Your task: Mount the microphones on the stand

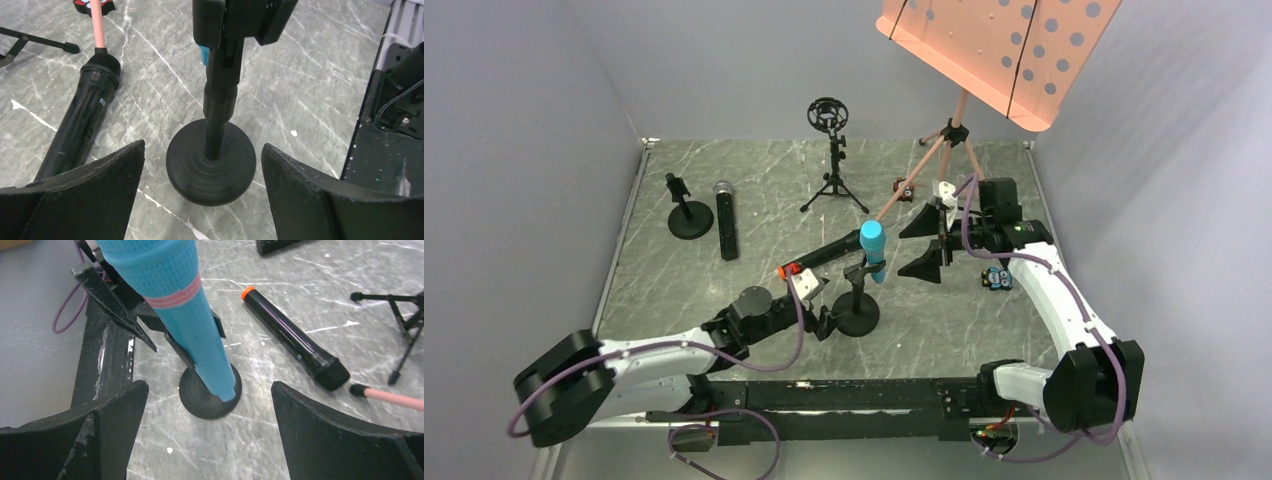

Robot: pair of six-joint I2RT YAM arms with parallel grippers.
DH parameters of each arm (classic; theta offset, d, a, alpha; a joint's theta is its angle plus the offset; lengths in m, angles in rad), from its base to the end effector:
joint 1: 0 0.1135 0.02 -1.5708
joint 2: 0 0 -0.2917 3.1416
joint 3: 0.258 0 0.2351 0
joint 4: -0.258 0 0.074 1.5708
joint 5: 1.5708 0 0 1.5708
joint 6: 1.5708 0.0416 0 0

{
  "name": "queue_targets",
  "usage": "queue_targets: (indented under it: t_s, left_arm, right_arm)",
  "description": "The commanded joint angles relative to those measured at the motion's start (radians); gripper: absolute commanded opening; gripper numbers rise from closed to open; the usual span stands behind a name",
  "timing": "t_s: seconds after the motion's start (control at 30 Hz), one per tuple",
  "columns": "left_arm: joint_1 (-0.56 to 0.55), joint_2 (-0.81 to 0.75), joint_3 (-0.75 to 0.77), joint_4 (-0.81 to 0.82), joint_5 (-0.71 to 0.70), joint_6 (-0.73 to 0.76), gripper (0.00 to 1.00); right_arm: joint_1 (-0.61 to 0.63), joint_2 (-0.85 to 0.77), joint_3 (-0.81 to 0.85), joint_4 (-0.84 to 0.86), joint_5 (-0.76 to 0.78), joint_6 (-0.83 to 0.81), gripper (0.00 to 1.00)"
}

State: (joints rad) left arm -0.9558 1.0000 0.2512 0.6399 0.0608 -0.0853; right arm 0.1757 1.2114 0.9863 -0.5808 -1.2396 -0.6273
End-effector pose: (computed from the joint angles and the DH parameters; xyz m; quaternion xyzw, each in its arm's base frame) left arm 0.1044 -0.1522 0.2356 0.3322 0.6663 -0.3515 0.5676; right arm 0.2028 0.0760 0.3311 -0.4947 0.6104 0.4572 0.4167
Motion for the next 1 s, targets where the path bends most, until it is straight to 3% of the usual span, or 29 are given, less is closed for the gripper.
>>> queue_targets:
  t_s: [0.0,0.2,0.37,0.53,0.73,0.83,0.97]
  left_arm:
    - [0.003,0.155,0.041,0.331,0.037,0.042,0.89]
    - [0.003,0.287,0.073,0.485,0.025,0.054,0.86]
    - [0.002,0.326,0.109,0.495,0.042,0.049,0.81]
    - [-0.001,0.351,0.133,0.477,0.05,0.036,0.7]
    - [-0.008,0.351,0.153,0.413,0.042,0.036,0.46]
    - [-0.008,0.343,0.163,0.379,0.041,0.044,0.21]
    - [-0.005,0.303,0.156,0.363,0.034,0.067,0.0]
  right_arm:
    - [-0.072,-0.043,0.008,-0.053,-0.008,-0.071,1.0]
    - [-0.105,-0.04,-0.013,-0.027,-0.033,-0.055,1.0]
    - [-0.111,-0.031,-0.015,-0.031,-0.049,-0.059,1.0]
    - [-0.123,-0.038,-0.028,-0.007,-0.063,-0.038,1.0]
    - [-0.136,-0.041,-0.028,-0.007,-0.082,-0.034,1.0]
    - [-0.139,-0.041,-0.027,-0.009,-0.089,-0.035,1.0]
    - [-0.144,-0.042,-0.026,-0.012,-0.09,-0.035,1.0]
